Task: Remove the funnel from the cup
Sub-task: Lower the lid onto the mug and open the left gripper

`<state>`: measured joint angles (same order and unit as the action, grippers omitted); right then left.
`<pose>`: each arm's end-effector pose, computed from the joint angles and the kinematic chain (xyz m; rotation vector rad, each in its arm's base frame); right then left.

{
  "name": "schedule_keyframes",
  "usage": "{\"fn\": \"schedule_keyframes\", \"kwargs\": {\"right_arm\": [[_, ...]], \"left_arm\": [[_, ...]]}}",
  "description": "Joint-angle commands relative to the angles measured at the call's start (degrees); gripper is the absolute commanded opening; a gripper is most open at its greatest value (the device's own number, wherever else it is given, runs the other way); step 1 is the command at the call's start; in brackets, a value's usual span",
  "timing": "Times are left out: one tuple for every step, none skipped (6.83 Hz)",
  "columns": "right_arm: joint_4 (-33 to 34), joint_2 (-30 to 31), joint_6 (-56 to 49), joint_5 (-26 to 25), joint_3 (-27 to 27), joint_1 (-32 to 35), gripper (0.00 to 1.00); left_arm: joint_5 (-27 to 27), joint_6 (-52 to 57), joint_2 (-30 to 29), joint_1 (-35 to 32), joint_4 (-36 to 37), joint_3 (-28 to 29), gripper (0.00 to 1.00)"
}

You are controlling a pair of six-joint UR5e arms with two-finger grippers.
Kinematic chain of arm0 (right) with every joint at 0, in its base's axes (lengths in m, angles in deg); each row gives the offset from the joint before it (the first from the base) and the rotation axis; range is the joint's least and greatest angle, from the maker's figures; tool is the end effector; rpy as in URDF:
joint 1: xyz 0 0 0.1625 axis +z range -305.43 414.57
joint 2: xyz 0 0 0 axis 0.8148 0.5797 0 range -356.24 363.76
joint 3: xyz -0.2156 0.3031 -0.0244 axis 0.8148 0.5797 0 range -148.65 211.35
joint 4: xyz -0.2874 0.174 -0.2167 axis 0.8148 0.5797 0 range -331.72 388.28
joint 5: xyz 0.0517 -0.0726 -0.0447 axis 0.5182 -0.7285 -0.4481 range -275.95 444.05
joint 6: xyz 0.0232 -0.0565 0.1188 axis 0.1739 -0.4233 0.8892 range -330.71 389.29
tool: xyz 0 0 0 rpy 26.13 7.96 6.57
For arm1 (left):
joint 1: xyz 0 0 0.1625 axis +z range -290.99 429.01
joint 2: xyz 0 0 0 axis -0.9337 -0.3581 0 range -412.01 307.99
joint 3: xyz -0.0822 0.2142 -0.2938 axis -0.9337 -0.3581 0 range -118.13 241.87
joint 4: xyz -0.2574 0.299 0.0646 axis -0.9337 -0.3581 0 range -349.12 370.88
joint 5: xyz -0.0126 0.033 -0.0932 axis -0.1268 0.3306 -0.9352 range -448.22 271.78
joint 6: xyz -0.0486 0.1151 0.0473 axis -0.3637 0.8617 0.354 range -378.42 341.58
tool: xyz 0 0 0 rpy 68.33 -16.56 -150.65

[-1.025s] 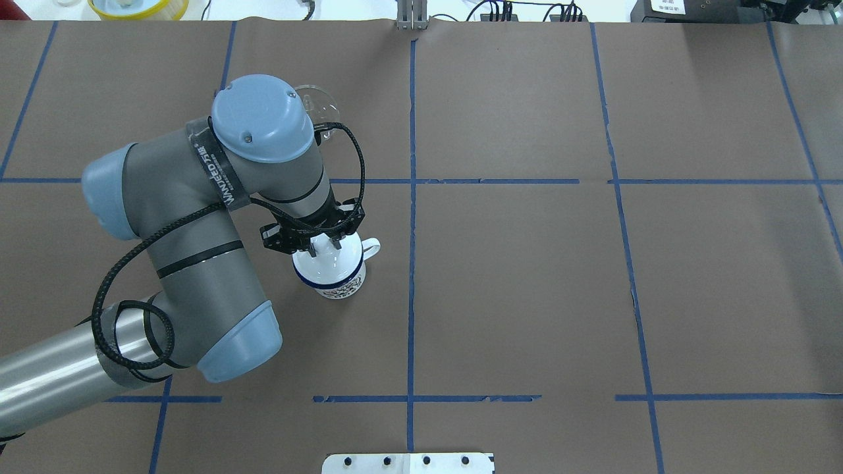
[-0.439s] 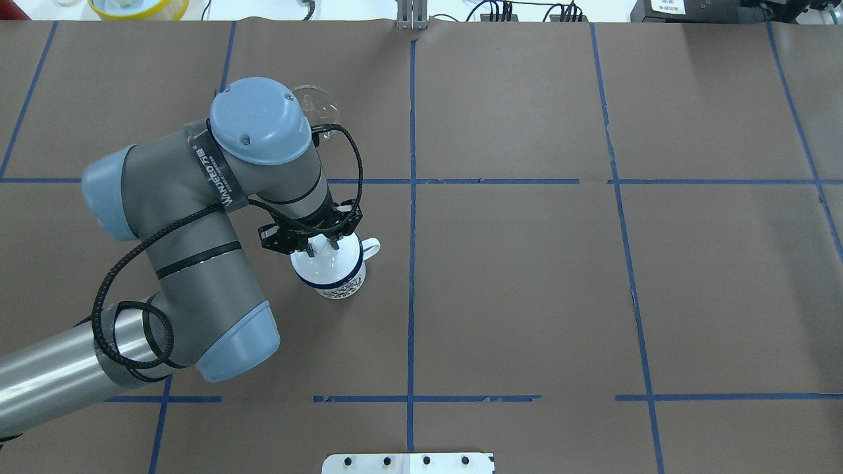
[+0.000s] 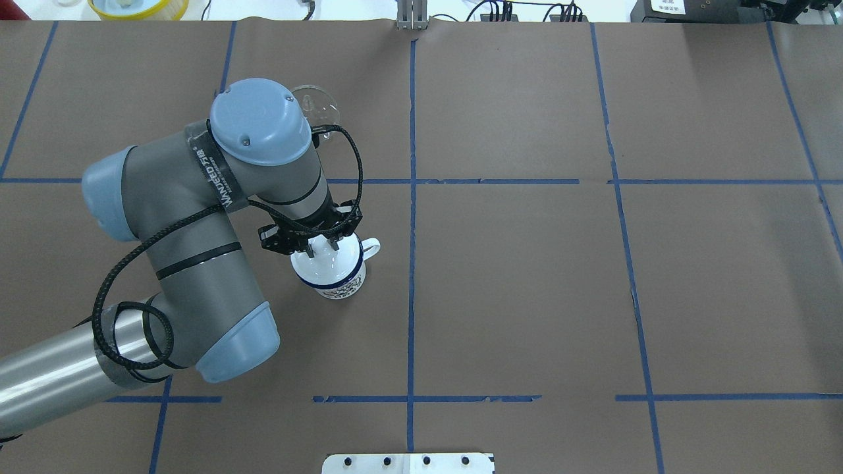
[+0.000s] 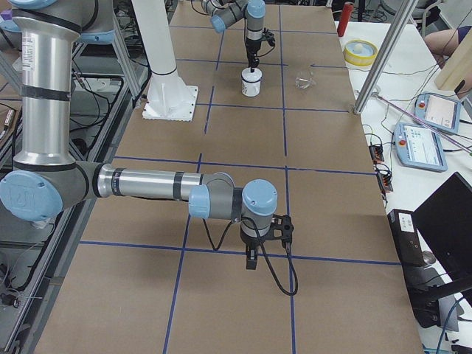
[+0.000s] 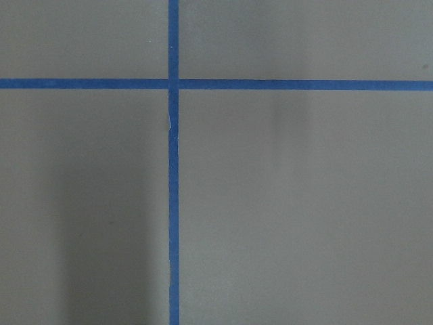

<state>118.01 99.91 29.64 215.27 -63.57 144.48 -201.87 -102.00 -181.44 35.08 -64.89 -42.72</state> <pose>0.0445 -0.4349 0.6435 -0.0189 -0.7194 0.0104 0.4641 -0.4083 0.1756 -0.1360 0.7816 -0.3118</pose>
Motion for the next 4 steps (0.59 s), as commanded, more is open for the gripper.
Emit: {"fn": "schedule_keyframes", "kwargs": {"right_arm": [[0.0,0.0,0.0,0.0,0.0,0.0,1.0],[0.0,0.0,0.0,0.0,0.0,0.0,1.0],[0.0,0.0,0.0,0.0,0.0,0.0,1.0],[0.0,0.0,0.0,0.0,0.0,0.0,1.0]], "left_arm": [[0.0,0.08,-0.03,0.09,0.0,0.0,0.36],[0.0,0.08,0.05,0.1,-0.09,0.0,0.63],[0.0,0.17,0.23,0.1,-0.78,0.09,0.78],[0.09,0.17,0.23,0.1,-0.79,0.09,0.84]]}}
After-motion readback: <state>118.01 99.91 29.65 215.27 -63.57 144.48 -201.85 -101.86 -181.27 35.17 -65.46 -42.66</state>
